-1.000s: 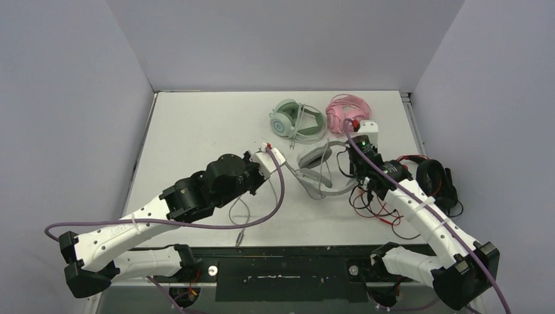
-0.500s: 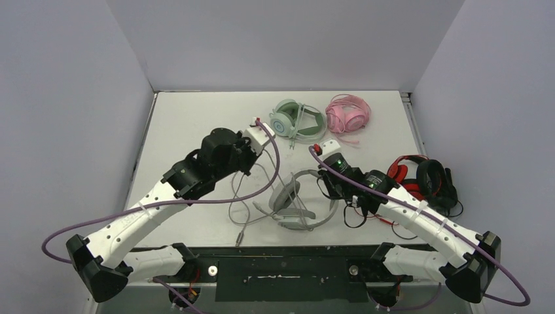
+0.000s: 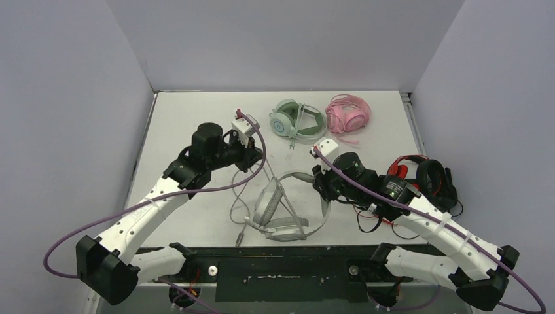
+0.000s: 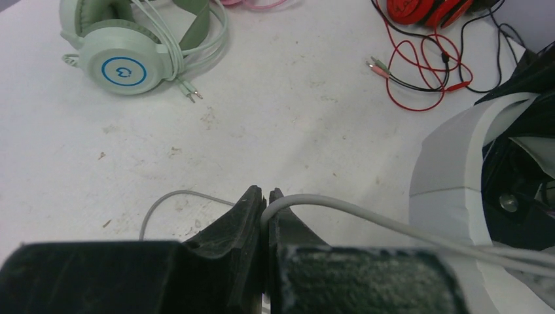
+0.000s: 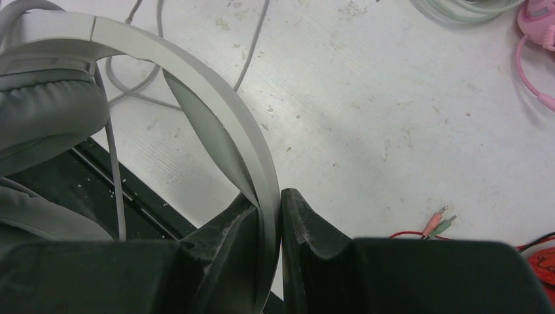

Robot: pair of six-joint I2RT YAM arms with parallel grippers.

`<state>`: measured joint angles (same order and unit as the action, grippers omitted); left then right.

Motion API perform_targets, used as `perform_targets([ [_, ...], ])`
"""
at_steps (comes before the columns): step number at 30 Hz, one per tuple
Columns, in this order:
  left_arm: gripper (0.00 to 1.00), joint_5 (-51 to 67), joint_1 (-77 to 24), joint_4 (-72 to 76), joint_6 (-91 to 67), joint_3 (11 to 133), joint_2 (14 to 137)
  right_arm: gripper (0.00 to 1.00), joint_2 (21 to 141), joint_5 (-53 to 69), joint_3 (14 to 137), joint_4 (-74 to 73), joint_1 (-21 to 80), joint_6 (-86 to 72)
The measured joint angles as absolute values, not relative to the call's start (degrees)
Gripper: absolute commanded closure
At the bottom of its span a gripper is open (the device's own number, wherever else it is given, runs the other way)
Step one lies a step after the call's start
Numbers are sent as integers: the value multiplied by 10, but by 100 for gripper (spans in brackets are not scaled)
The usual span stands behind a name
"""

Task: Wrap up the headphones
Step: Wrap the headphones cable around the headphones.

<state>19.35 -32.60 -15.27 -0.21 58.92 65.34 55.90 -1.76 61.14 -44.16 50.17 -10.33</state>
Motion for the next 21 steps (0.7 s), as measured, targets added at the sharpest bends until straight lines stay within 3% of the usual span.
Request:
perform_targets([
  [12,94,331,-291,95,-185,475,704,100,526,9,622,-412,507,-98],
  [21,79,342,-291,294,-279,387,703,100,531,-10,749,-417,508,-134],
])
